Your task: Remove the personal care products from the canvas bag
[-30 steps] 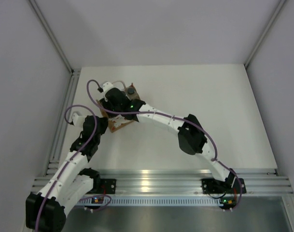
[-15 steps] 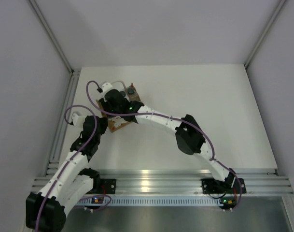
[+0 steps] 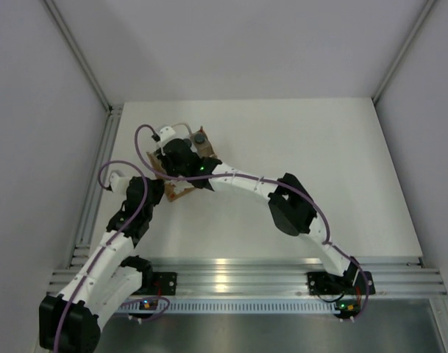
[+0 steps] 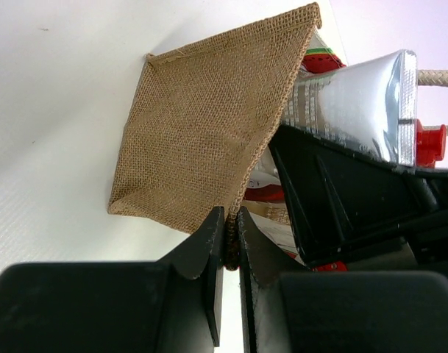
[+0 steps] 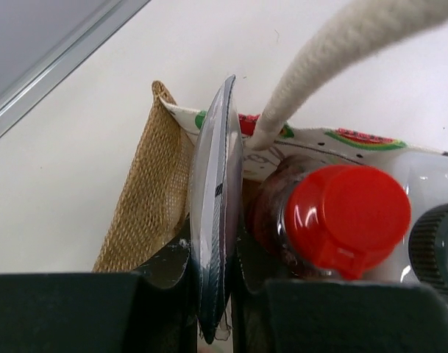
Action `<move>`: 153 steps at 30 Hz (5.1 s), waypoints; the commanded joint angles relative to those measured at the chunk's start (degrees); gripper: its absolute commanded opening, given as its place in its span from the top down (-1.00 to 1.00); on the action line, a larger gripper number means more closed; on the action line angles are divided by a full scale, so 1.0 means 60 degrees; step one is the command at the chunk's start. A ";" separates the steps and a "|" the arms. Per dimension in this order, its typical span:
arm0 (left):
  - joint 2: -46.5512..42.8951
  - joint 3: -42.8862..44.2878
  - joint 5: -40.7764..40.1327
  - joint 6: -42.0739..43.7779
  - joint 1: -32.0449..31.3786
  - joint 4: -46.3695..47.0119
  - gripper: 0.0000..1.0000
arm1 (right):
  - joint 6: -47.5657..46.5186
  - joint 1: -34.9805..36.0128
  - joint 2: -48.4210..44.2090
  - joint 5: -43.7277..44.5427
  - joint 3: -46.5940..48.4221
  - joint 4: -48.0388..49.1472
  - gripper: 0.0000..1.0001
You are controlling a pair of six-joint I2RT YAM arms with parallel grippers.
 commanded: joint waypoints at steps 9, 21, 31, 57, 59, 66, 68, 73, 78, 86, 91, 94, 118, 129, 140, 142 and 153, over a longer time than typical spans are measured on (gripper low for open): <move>-0.0255 -0.0250 -0.0248 -0.0023 0.0014 -0.0560 1.00 | 0.0194 0.0000 -0.2075 -0.0396 -0.1528 0.2281 1.00; -0.0284 -0.0176 -0.0278 -0.0008 0.0014 -0.0560 1.00 | 0.0253 0.0029 -0.2691 -0.0587 -0.1587 0.2414 1.00; -0.0343 -0.0206 -0.0234 -0.0096 0.0014 -0.0560 1.00 | -0.0054 0.0117 -0.3233 -0.0909 -0.1296 0.1771 1.00; -0.0460 -0.0191 0.0132 -0.0359 0.0014 -0.0560 1.00 | -0.1329 -0.0263 -0.6147 0.0216 -0.2011 0.0392 1.00; -0.0445 -0.0162 0.0147 -0.0330 0.0014 -0.0560 1.00 | -0.1388 -0.0554 -0.6586 0.0437 -0.2450 0.0392 1.00; -0.0328 -0.0001 0.0307 0.0123 0.0014 -0.0574 1.00 | -0.1315 -0.2019 -0.8066 0.0907 -0.4192 0.0494 1.00; -0.0328 0.0058 0.0352 0.0299 0.0014 -0.0574 1.00 | -0.1198 -0.2705 -0.8447 0.0834 -0.4969 0.0626 1.00; -0.0460 0.0161 0.0440 0.0607 0.0014 -0.0618 1.00 | -0.1050 -0.3895 -0.9150 0.0322 -0.7381 0.2391 1.00; -0.0328 0.0467 0.0718 0.1266 0.0014 -0.0618 1.00 | -0.1651 -0.4336 -0.8962 0.0422 -0.8822 0.4007 1.00; -0.0211 0.0556 0.1157 0.1969 0.0014 -0.0618 1.00 | -0.1403 -0.4526 -0.8097 0.0380 -1.0624 0.5972 1.00; -0.0167 0.0498 0.1304 0.2072 0.0014 -0.0603 1.00 | -0.1081 -0.4526 -0.7965 0.0526 -1.1050 0.6135 1.00; -0.0152 0.0512 0.1319 0.2145 0.0014 -0.0618 1.00 | -0.0963 -0.4526 -0.7906 0.0672 -1.1094 0.5887 0.23; -0.0035 0.0791 0.1246 0.2570 0.0014 -0.0838 1.00 | -0.0831 -0.1950 -0.8040 0.0425 -0.7918 0.2547 -0.99; 0.0126 0.0981 0.1348 0.2746 0.0014 -0.0926 1.00 | -0.0481 -0.0879 -0.4293 -0.0351 -0.3146 0.0366 -0.76; 0.0199 0.1083 0.1319 0.2790 0.0014 -0.0940 1.00 | -0.0728 -0.0235 -0.2311 -0.0324 -0.0637 -0.0691 -0.44; 0.0229 0.1083 0.1304 0.2790 0.0014 -0.0940 1.00 | -0.0817 -0.0205 -0.2077 -0.0236 -0.0329 -0.0779 -0.40; 0.0258 0.1113 0.1275 0.2863 0.0014 -0.0940 1.00 | -0.0919 -0.0073 -0.0804 -0.0105 0.0901 -0.1145 -0.27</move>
